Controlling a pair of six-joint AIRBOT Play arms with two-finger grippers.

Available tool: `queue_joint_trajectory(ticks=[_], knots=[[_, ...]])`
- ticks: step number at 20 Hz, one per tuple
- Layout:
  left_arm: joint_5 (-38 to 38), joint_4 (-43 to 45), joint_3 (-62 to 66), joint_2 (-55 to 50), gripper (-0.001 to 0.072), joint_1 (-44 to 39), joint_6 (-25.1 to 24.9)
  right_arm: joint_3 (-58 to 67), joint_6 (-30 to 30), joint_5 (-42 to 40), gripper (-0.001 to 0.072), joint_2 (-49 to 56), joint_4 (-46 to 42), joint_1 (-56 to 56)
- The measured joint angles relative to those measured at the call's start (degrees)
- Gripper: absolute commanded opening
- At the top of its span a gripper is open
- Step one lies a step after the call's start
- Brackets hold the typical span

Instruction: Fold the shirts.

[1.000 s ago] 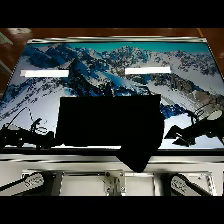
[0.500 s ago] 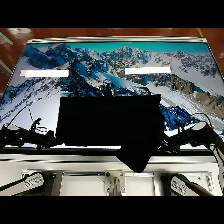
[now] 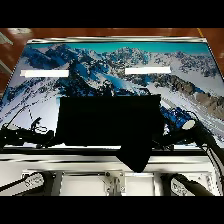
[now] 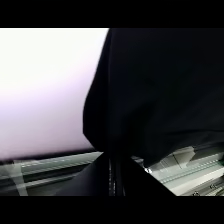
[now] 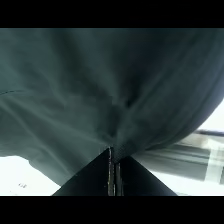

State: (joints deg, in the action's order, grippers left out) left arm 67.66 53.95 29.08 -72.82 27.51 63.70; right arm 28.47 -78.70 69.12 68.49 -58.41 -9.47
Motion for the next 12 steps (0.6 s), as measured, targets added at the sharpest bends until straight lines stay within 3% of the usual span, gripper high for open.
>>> queue_joint_trajectory(ticks=[5,12], knots=[[0.87,-1.16,6.27,2.58,0.0037,0.00,-1.16,4.72,3.15,1.31,0.0064,-5.55,2.29,0.52],[-0.31,-8.28,19.54,2.56,0.0037,-2.25,-1.38,15.26,3.69,-8.68,0.0064,-5.49,8.81,0.63]])
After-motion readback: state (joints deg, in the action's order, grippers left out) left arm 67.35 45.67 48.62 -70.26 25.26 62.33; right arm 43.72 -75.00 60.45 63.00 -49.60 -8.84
